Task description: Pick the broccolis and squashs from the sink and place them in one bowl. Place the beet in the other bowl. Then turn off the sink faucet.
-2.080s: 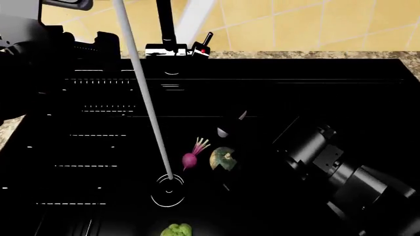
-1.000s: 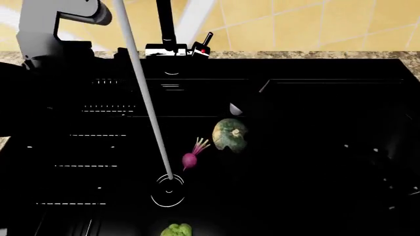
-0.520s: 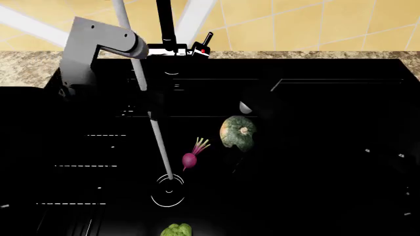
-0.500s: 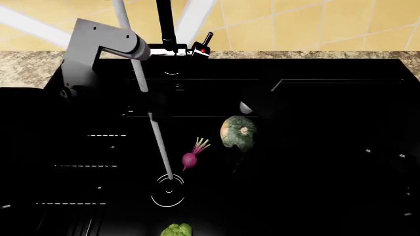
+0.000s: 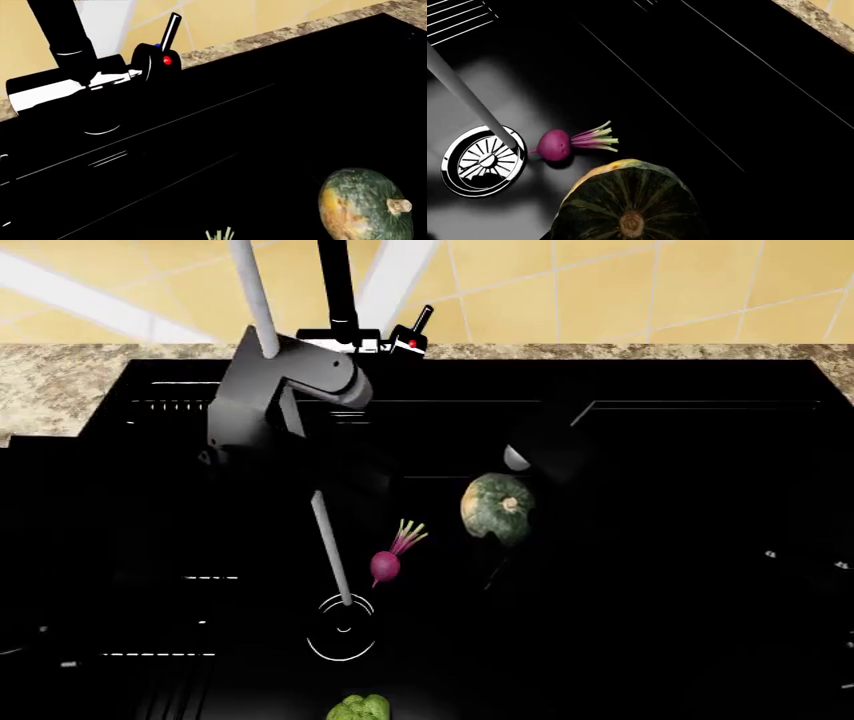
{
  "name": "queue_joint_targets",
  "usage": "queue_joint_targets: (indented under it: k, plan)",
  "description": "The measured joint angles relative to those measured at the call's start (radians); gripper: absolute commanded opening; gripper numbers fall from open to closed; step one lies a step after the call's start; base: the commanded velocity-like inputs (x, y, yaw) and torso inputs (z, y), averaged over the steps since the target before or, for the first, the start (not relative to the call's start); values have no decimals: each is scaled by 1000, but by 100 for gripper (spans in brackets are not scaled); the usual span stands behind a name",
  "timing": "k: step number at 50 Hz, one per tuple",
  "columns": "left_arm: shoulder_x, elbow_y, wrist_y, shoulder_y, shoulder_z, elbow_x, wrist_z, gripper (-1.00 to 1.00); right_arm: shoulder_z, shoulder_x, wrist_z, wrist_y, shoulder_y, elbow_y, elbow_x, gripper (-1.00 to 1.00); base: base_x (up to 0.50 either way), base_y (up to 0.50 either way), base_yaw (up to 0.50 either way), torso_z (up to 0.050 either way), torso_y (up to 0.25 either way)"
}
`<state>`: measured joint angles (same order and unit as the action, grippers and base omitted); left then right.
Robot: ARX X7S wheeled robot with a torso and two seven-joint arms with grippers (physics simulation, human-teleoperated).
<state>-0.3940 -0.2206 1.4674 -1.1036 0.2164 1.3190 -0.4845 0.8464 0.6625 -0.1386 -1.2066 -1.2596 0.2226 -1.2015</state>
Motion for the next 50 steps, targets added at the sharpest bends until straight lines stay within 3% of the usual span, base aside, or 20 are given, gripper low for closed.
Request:
queue_joint_targets:
  k: [50]
  plan:
    - [104,351,-194,2,315,-230,192,100,-172,123,-279,-98,-138,154,-238,-100,0,0,0,0,0]
